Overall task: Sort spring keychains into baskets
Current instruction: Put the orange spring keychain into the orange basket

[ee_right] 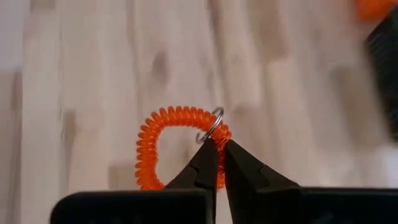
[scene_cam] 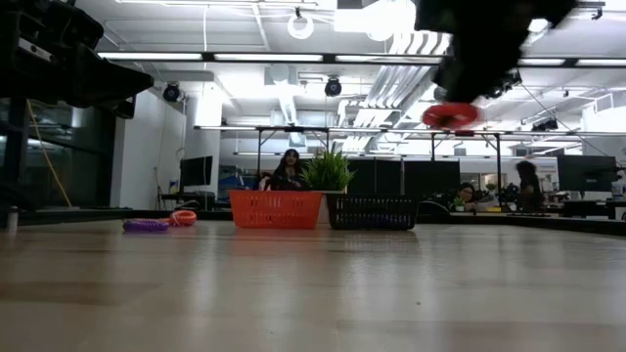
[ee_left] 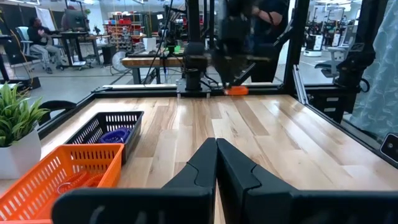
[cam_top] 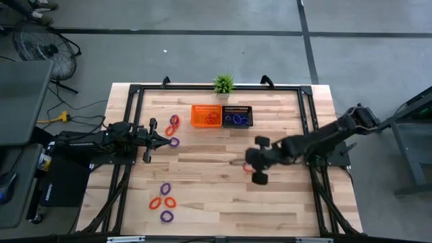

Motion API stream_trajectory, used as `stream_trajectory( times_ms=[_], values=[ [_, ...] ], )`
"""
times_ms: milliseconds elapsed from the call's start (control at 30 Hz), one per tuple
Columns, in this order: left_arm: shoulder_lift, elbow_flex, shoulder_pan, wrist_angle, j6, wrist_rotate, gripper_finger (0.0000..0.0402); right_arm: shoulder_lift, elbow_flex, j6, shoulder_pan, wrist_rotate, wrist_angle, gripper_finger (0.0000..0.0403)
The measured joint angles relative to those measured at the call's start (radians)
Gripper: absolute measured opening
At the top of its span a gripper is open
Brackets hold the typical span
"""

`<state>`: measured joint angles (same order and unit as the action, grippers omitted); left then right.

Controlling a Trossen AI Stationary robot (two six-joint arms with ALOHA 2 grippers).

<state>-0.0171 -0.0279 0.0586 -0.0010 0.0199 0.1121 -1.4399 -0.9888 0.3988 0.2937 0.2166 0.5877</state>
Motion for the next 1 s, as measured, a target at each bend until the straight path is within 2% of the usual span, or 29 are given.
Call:
stream_trajectory(
  times_ms=[233, 533, 767, 1000],
  values=[
    [0.000, 0.000, 0.000, 0.000, 0.000, 0.000, 0.0001, -0.069, -0.176, -0.152, -0.192, 0.002, 0.025, 0.0009],
    [0.000, 0.000, 0.000, 0.000, 0.000, 0.000, 0.0001, -0.273, -0.424, -0.275, -0.409, -0.037, 0.026, 0.0014],
    [0.000, 0.000, 0.000, 0.000, 0.000, 0.000, 0.0001, -0.428, -0.593, -0.311, -0.501, -0.093, 0.032, 0.0016],
    [0.000, 0.000, 0.000, 0.000, 0.000, 0.000, 0.0001, -0.553, -0.695, -0.336, -0.560, -0.112, 0.029, 0.0018]
  ],
)
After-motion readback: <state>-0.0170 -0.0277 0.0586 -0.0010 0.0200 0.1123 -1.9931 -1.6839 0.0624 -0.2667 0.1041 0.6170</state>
